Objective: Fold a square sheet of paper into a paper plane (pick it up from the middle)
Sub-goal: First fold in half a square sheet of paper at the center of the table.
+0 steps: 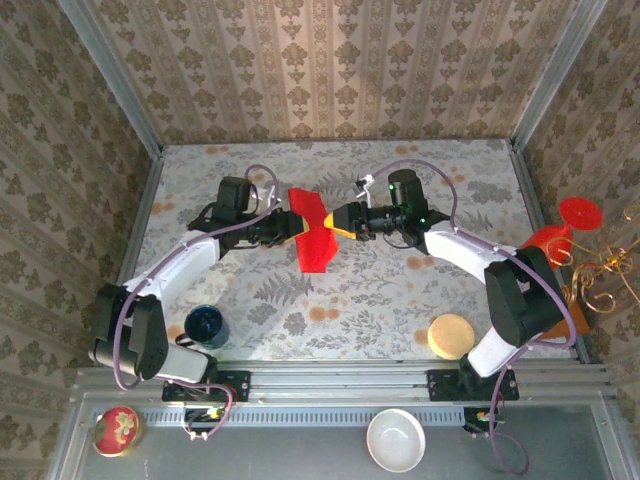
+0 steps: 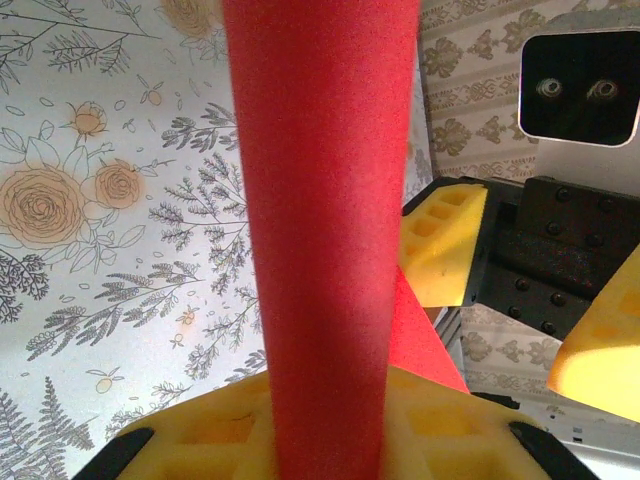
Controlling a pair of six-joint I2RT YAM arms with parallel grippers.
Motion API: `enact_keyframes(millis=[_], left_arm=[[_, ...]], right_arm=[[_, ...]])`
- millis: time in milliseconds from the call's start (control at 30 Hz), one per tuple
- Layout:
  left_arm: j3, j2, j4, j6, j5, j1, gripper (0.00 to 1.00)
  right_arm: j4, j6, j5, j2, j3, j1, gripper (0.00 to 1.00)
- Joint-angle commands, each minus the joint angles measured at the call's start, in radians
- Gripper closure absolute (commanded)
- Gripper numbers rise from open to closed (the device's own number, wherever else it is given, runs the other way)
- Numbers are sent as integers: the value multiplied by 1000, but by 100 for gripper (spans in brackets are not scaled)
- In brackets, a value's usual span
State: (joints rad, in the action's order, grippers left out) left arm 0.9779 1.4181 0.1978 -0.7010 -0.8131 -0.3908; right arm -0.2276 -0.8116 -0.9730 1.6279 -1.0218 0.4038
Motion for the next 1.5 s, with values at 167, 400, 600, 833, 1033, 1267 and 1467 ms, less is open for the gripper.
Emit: enact_keyframes(millis=[167,400,600,833,1033,1267,1467], left_arm=[[41,-8,-35,33,-89,3,76],[38,-10,-59,37,-116,-13,76],[45,1,-51,35,-101,-23,76],[45,3,-3,44,-51,-13,76],[45,15,6,39,-48,-3,76],[51,16,11,38,-52,-3,76],[38,10,39,24,15,-2,60]], right_arm=[[36,-14,42,48,-36,-2,42],[28,-11,47,82,-55,-3,32],[-17,-22,-6,92,-73,-3,36],[-29,-12,-6,39,-25,-21,51],[-11,12,-3,10,-2,-34,63],[62,36,18,17,-28,-34,83],[122,54,76,-4,-35,-34,97]])
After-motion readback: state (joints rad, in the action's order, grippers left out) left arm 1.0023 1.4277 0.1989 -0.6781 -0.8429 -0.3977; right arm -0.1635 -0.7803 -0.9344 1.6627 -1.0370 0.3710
